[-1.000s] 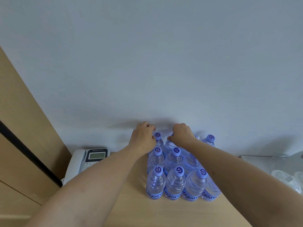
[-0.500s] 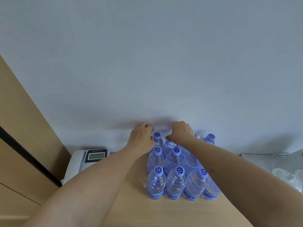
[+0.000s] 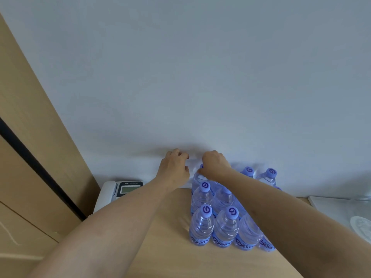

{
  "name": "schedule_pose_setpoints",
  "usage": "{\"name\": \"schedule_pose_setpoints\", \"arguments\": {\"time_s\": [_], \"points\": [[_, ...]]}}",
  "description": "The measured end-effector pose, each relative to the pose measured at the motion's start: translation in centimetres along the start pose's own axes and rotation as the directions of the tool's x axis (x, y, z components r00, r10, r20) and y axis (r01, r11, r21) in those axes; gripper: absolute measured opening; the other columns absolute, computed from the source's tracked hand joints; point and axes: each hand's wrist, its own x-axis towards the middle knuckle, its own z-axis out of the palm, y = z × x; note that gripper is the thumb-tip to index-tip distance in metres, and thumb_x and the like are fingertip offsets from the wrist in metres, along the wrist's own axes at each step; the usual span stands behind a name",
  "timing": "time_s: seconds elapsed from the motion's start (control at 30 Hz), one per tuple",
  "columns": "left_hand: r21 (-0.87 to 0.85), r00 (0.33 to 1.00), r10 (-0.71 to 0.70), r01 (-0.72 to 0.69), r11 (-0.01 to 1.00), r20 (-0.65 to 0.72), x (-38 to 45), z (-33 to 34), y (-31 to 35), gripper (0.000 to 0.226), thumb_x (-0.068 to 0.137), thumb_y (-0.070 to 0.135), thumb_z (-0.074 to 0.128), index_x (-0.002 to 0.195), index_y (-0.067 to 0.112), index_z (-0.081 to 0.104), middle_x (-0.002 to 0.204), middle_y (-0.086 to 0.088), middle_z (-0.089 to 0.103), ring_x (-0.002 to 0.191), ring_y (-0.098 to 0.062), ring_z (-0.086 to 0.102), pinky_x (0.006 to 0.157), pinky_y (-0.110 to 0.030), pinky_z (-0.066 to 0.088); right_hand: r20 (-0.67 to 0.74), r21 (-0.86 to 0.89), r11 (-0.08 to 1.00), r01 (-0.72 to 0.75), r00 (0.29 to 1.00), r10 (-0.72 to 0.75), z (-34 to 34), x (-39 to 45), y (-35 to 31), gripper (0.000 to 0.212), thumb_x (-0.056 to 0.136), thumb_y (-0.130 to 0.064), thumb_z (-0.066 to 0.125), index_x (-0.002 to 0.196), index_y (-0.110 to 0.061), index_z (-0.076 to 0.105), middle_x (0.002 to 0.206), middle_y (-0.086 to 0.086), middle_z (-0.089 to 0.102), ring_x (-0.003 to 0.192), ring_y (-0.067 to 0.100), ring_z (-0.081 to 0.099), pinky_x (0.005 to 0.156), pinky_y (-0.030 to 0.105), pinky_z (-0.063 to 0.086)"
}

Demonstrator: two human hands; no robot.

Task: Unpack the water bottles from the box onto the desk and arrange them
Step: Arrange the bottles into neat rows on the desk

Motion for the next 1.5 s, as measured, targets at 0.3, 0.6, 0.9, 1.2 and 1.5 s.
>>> {"name": "schedule_pose_setpoints", "arguments": {"time_s": [0.3, 0.6, 0.9, 1.2, 1.5], "points": [[0.001, 1.000, -0.014, 0.014, 1.000, 0.008, -0.6, -0.3, -1.2, 0.040, 0.089, 0.015, 0.054, 0.129, 0.014, 0.055, 0.128, -0.006, 0.051, 0.118, -0.026, 0.044, 0.094, -0.038, 0.045, 0.024, -0.069, 0.994, 0.086, 0.996, -0.085, -0.4, -0.1, -0.6, 0.038, 0.080, -0.001, 0.058, 0.054, -0.011, 0.032, 0.056, 0.004, 0.031, 0.052, 0.019, 0.030, 0.043, 0.024, 0.022], [-0.005, 1.000, -0.006, 0.006, 1.000, 0.009, -0.8, -0.6, -1.2, 0.040, 0.090, 0.015, 0.054, 0.130, 0.013, 0.055, 0.129, -0.007, 0.051, 0.118, -0.026, 0.043, 0.094, -0.039, 0.045, 0.026, 0.037, 0.997, 0.066, 0.997, -0.067, -0.2, -0.4, -0.4, 0.021, 0.082, 0.006, 0.053, 0.088, 0.001, 0.072, 0.086, 0.016, 0.068, 0.073, 0.030, 0.055, 0.059, 0.030, 0.049], [0.007, 1.000, -0.009, 0.009, 1.000, 0.024, -1.0, -0.7, -0.8, 0.040, 0.090, 0.017, 0.054, 0.130, 0.014, 0.054, 0.129, -0.006, 0.050, 0.118, -0.026, 0.043, 0.093, -0.039, 0.046, -0.004, 0.016, 0.998, 0.058, 0.998, -0.058, 0.2, -0.5, 0.1, 0.027, 0.089, -0.003, 0.059, 0.112, -0.001, 0.072, 0.107, 0.017, 0.070, 0.096, 0.031, 0.066, 0.083, 0.037, 0.058], [0.024, 1.000, -0.011, 0.011, 1.000, 0.025, -1.3, -0.8, -0.4, 0.039, 0.090, 0.018, 0.054, 0.129, 0.015, 0.054, 0.127, -0.006, 0.050, 0.116, -0.026, 0.043, 0.091, -0.039, 0.045, 0.016, 0.003, 1.000, 0.017, 1.000, -0.017, 0.4, -0.8, -0.4, 0.015, 0.087, -0.003, 0.056, 0.073, -0.008, 0.060, 0.070, 0.007, 0.056, 0.078, 0.028, 0.057, 0.065, 0.030, 0.048], [0.048, 0.999, 0.034, -0.035, 0.998, 0.019, -1.7, -1.8, 0.5, 0.038, 0.090, 0.021, 0.056, 0.128, 0.017, 0.054, 0.125, -0.006, 0.050, 0.114, -0.025, 0.044, 0.088, -0.036, 0.045, -0.080, 0.037, 0.999, 0.015, 0.997, -0.012, 0.3, -2.9, 0.6, 0.038, 0.088, -0.024, 0.062, 0.122, -0.008, 0.063, 0.116, 0.011, 0.065, 0.112, 0.030, 0.053, 0.089, 0.039, 0.052]]}}
